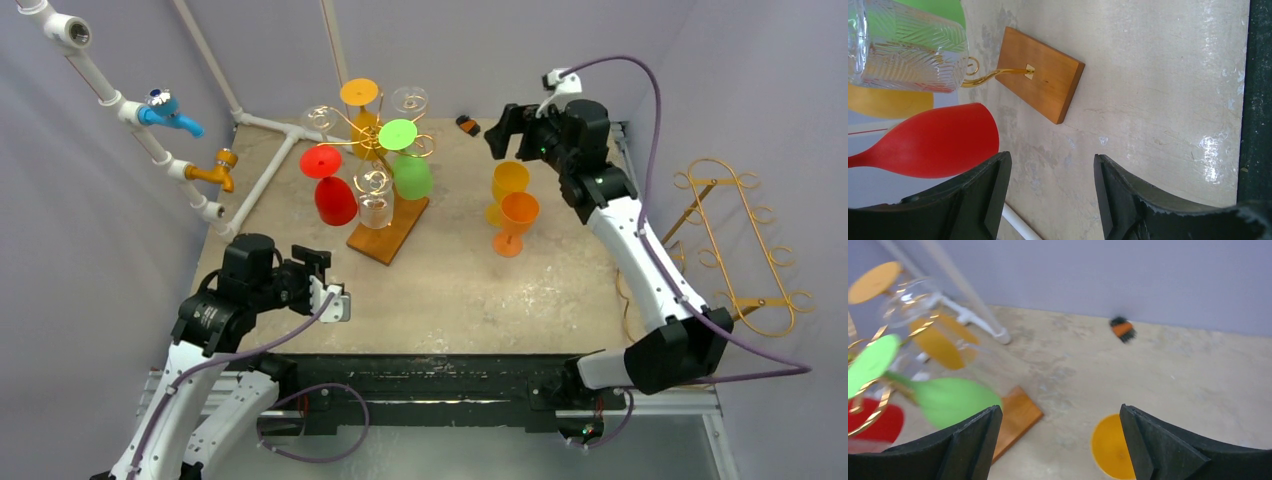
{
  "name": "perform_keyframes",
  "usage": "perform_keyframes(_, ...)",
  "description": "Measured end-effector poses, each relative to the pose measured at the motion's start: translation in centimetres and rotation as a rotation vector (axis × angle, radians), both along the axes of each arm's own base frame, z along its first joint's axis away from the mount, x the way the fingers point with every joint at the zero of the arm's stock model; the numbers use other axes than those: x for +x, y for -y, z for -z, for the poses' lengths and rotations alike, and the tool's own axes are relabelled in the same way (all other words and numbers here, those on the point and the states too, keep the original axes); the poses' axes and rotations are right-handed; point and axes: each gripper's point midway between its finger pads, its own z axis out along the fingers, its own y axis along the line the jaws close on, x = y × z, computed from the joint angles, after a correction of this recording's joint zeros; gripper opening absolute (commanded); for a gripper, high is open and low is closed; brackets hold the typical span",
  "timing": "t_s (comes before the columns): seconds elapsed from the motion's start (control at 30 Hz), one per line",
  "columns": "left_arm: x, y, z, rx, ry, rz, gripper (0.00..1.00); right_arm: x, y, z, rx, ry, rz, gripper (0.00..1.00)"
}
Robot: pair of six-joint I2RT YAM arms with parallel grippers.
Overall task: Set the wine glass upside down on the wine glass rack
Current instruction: Adjust the wine glass in the wine rack.
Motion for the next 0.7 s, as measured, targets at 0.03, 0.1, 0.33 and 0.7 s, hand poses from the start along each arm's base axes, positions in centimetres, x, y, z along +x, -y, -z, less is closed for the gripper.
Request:
perform_keyframes(0.03, 0.1, 0.0, -0.1, -0.002, 0.001, -0.002, 0.65, -0.5, -1.1, -0.5, -0.003, 0.032, -0.044, 0.99)
perform_keyframes(0.1, 0.3, 0.1, -0.5, -0.009, 0.003, -0.007, 0.66, -1.6, -4.6, -0.9, -0.02, 0.096, -0.178, 0.99)
perform_keyframes(0.33, 0.8, 0.3, -1.4, -0.041, 0.006, -0.031, 0.69, -3.9, -10.6, 6.3, -0.044, 0.116, -0.471, 0.99)
perform_keyframes(0.7, 1.0, 0.4, -2.0, -0.057, 0.005, -0.046, 0.7, -4.6, -16.6, 9.3, -0.041, 0.201, -0.696, 0.99)
